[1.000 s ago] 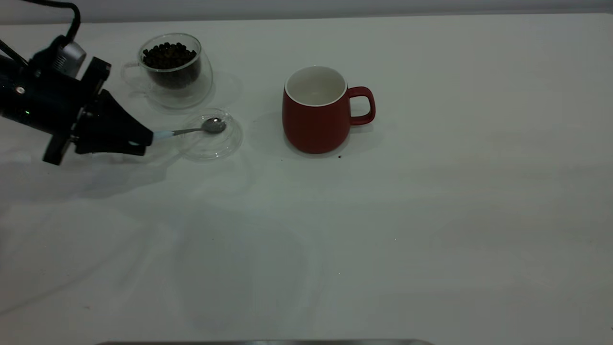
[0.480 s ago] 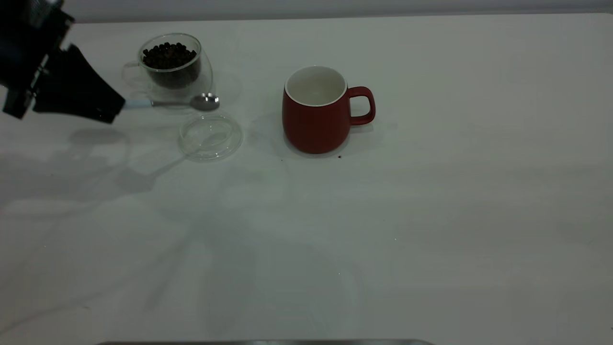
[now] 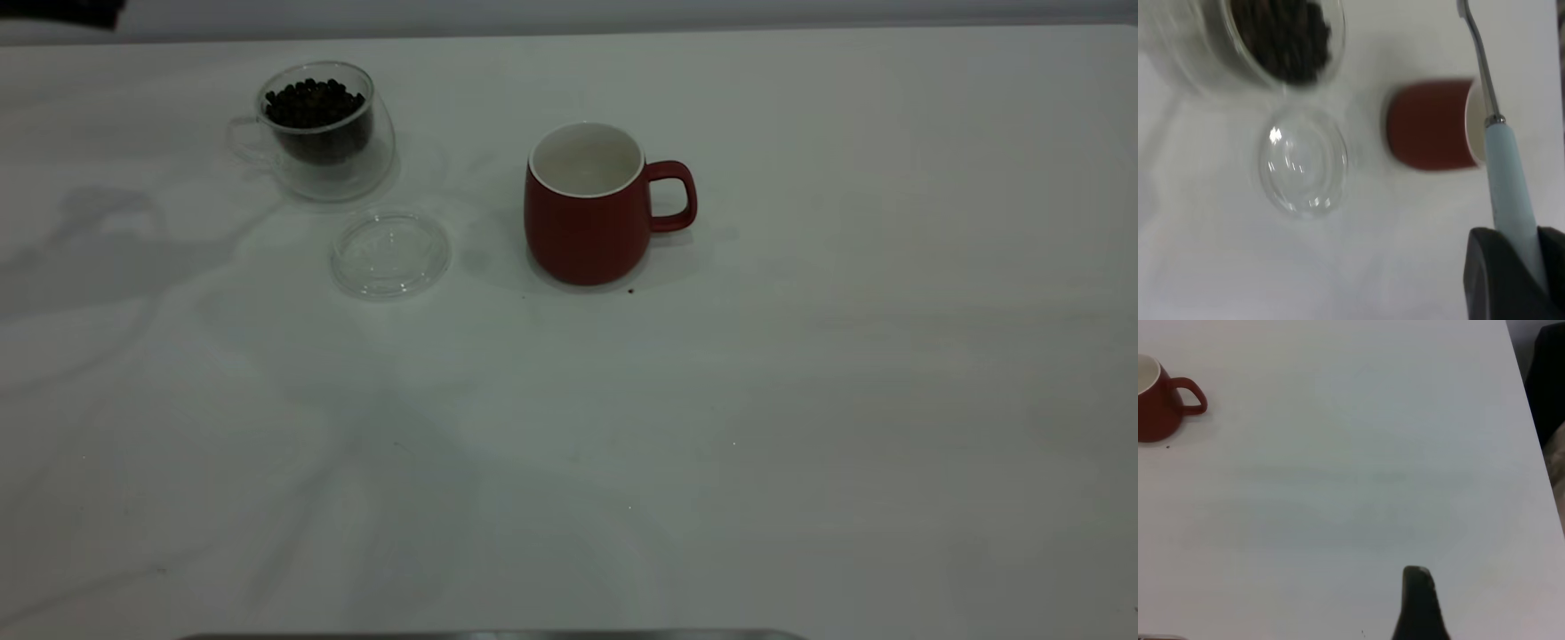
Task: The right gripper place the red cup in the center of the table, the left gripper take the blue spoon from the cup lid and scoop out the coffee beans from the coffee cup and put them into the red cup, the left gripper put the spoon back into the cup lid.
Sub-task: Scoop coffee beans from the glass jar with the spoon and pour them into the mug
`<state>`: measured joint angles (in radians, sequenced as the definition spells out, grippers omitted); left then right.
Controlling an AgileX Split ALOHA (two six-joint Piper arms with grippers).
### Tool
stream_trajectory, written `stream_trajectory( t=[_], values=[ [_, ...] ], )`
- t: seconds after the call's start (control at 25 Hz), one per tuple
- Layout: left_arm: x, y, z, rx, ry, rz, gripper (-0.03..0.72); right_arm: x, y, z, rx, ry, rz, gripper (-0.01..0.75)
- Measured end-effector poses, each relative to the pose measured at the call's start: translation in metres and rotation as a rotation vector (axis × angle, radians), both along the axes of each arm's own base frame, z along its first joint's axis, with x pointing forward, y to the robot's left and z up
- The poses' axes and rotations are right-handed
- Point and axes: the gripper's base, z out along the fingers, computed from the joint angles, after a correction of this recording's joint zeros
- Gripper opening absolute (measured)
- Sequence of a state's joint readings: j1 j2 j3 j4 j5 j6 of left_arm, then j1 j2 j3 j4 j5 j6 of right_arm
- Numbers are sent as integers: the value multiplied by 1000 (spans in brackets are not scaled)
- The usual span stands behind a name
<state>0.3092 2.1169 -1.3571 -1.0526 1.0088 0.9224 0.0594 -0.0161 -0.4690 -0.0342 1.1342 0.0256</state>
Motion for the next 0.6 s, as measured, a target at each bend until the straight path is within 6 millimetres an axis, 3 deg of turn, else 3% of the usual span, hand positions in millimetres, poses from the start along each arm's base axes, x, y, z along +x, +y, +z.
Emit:
stream_trajectory(
  t=[0.32,0.6],
  values=[
    [23,8,-50,-69,82,-35,126,0,0,0,0,0,0,573],
    [29,11,-75,-65,110,-18,126,0,0,0,0,0,0,573]
  ],
)
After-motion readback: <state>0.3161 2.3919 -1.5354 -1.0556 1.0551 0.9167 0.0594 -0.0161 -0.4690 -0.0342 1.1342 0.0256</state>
